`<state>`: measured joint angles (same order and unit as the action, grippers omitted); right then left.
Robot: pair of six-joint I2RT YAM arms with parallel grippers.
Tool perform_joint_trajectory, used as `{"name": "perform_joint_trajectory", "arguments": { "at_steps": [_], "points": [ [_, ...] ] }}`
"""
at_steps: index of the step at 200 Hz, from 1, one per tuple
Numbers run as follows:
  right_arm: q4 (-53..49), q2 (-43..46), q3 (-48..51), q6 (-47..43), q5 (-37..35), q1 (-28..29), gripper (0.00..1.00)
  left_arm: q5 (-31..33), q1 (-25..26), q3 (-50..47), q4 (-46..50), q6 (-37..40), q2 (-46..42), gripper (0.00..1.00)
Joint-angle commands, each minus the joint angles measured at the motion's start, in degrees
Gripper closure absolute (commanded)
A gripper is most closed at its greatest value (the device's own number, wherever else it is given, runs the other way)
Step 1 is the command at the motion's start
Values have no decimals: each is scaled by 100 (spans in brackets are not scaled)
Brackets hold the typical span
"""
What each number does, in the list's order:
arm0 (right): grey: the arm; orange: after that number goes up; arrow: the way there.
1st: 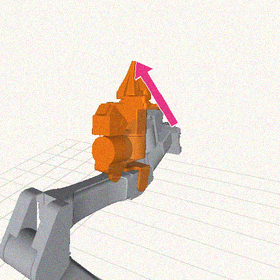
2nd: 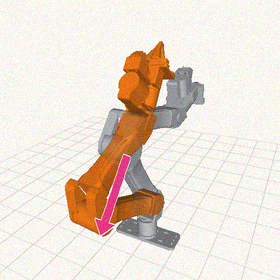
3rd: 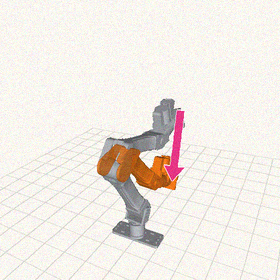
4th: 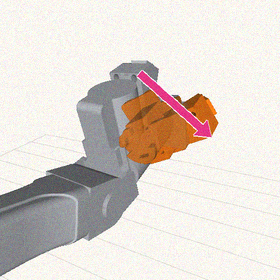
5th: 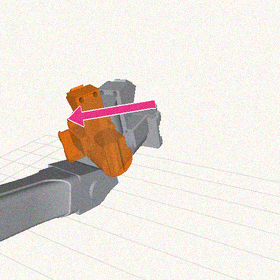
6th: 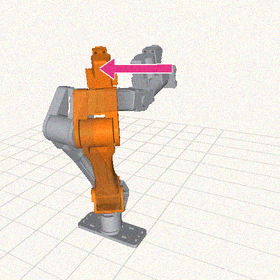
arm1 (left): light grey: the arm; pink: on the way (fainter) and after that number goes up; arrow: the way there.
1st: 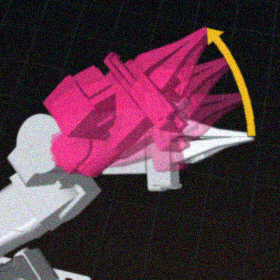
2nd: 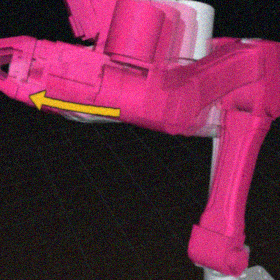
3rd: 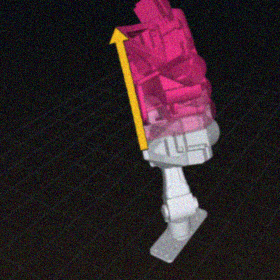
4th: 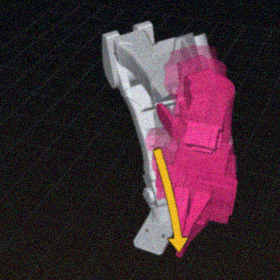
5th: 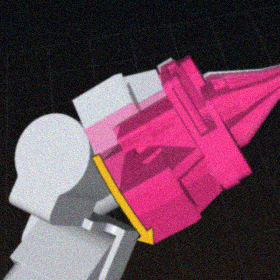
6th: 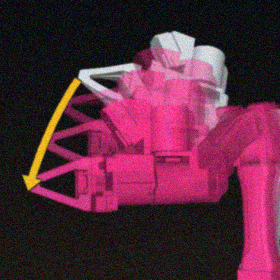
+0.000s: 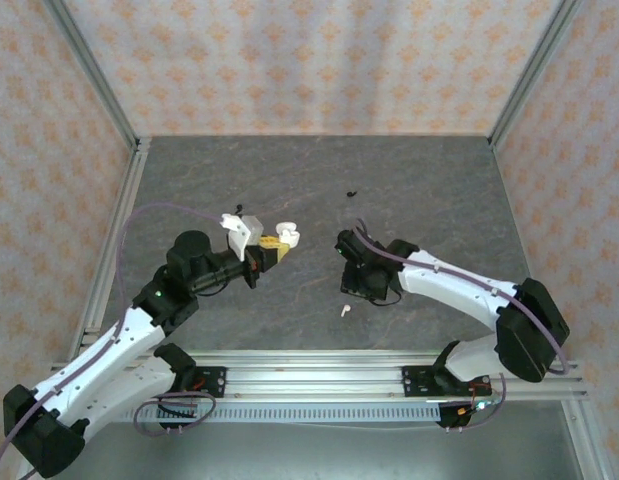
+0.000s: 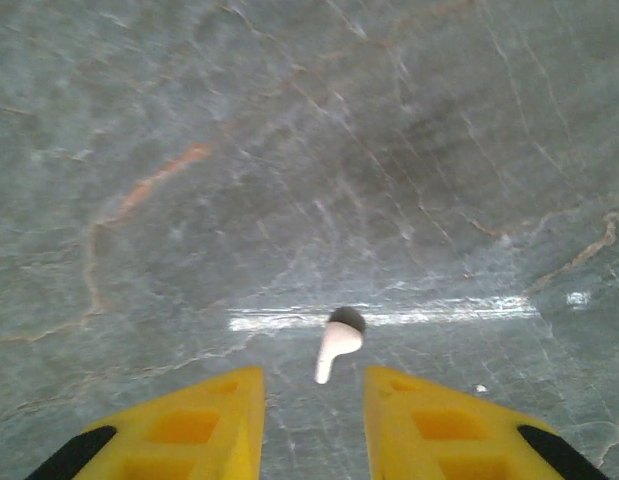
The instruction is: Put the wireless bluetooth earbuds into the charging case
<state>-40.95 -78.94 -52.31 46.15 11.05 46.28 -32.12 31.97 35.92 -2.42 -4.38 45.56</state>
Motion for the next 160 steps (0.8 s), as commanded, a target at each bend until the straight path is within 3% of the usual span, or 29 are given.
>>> {"name": "perform_joint_trajectory", "arguments": {
  "at_steps": [1, 79, 119, 160],
  "points": [
    [373, -20, 230, 348, 89, 28, 68, 220, 112, 33, -243, -57, 79, 100],
    [249, -371, 411, 575, -29, 481, 69, 594, 206, 340, -317, 404, 452, 100],
    [164, 123, 751, 1006, -155, 653, 70, 551, 208, 738, -59, 723, 795, 100],
    [202, 887, 1328, 1261, -264, 759, 76, 597, 219, 730, -387, 624, 973, 100]
  ]
}}
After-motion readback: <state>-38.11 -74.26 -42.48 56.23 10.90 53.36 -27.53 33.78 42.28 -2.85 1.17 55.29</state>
